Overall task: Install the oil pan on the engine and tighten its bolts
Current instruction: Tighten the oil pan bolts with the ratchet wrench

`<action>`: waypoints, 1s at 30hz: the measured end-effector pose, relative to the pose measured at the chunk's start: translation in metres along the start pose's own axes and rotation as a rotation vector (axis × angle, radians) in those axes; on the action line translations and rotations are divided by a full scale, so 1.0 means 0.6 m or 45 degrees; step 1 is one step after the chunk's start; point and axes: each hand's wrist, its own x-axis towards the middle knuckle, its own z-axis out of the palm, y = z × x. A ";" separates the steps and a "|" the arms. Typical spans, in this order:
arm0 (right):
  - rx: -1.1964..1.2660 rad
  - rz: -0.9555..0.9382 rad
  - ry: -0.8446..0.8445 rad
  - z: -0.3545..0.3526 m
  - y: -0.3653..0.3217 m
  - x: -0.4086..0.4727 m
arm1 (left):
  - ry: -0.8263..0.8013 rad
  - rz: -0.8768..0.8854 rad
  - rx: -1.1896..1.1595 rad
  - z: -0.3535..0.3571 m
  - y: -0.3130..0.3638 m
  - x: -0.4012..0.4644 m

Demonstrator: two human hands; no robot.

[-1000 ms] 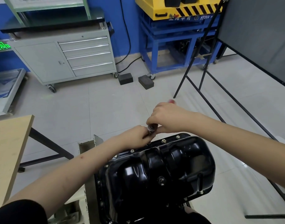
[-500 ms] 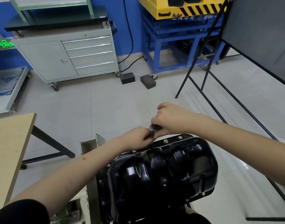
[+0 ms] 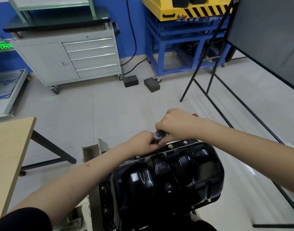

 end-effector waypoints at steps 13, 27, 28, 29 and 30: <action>0.550 0.213 -0.040 0.011 -0.011 -0.002 | 0.000 0.012 -0.082 0.001 -0.010 -0.002; 0.702 0.482 -0.067 0.052 0.030 -0.062 | -0.140 0.076 -0.058 -0.008 -0.015 0.019; 0.729 0.530 -0.058 0.054 0.020 -0.067 | -0.153 0.081 -0.045 -0.008 -0.015 0.021; 0.758 0.573 -0.054 0.054 0.011 -0.071 | -0.160 0.090 -0.036 -0.008 -0.016 0.022; 0.790 0.606 -0.057 0.052 0.002 -0.074 | -0.159 0.106 -0.038 -0.008 -0.017 0.022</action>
